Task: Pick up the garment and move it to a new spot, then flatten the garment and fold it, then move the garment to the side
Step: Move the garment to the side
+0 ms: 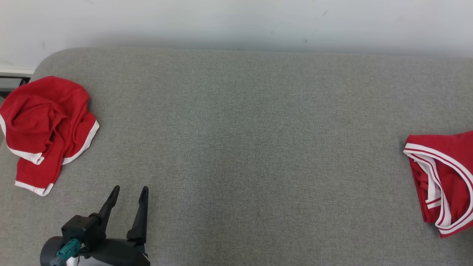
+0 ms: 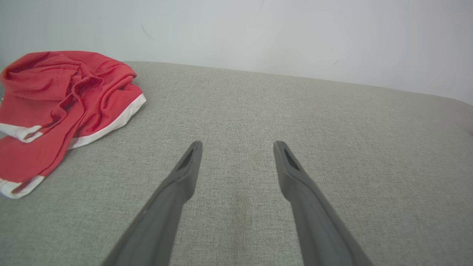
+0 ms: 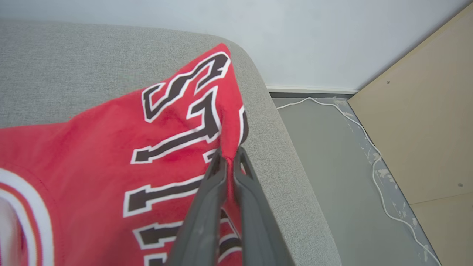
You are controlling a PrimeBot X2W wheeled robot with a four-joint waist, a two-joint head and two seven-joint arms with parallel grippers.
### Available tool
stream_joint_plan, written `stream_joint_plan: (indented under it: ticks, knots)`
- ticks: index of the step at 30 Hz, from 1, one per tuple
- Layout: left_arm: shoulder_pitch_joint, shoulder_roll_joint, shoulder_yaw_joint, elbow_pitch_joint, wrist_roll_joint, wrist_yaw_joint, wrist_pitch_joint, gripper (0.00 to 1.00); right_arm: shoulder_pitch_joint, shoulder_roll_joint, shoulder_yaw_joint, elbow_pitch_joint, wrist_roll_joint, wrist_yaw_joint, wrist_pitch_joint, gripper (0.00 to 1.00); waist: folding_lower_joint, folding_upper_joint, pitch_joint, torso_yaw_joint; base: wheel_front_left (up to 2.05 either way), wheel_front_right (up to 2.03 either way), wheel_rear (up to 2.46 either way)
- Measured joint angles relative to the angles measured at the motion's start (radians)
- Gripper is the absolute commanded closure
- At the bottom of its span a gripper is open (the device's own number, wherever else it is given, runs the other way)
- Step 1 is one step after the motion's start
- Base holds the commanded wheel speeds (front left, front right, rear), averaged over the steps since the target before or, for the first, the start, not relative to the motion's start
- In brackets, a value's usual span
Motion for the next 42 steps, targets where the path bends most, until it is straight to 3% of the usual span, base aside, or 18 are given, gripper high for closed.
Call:
stream_joint_plan:
  ticks: [5,8,15,20,27,37,42]
  knots:
    - [0.000,0.000,-0.001,0.000,0.000,0.000,0.004,0.00,-0.001,-0.001,0.000,0.027,0.000,0.005,-0.022,1.00,0.0000,0.0000,-0.001,0.003,0.00,0.00,0.00]
    - [0.000,-0.001,-0.002,0.001,0.000,0.000,0.004,0.00,-0.005,-0.003,0.002,0.047,0.000,0.020,-0.039,0.00,0.0000,0.0000,-0.002,0.005,0.00,0.00,0.00]
    - [0.000,-0.002,-0.004,0.002,0.000,0.000,0.004,0.00,-0.031,-0.004,0.019,0.061,0.000,0.040,-0.074,0.00,0.0000,0.0000,-0.005,0.006,0.00,0.00,0.00]
    - [0.000,-0.004,0.000,0.002,0.000,0.001,0.002,0.00,-0.056,0.012,0.048,0.052,0.004,0.079,-0.121,0.00,0.0000,0.0000,-0.011,0.006,0.00,0.00,0.00]
    - [-0.002,-0.002,0.023,0.007,0.004,0.017,-0.014,0.00,-0.059,0.139,0.105,-0.015,0.043,0.151,-0.246,0.00,-0.0001,0.0000,-0.038,0.002,0.00,0.00,0.00]
    - [0.009,0.016,0.046,-0.013,0.036,0.026,-0.033,0.00,0.076,0.323,0.187,-0.167,0.056,0.153,-0.427,0.00,-0.0002,-0.0001,-0.093,-0.015,0.00,0.00,0.00]
    - [0.041,0.024,0.053,-0.022,0.036,0.027,-0.042,0.00,0.141,0.366,0.225,-0.220,0.034,0.150,-0.483,0.00,-0.0002,-0.0001,-0.120,-0.020,0.00,0.00,0.00]
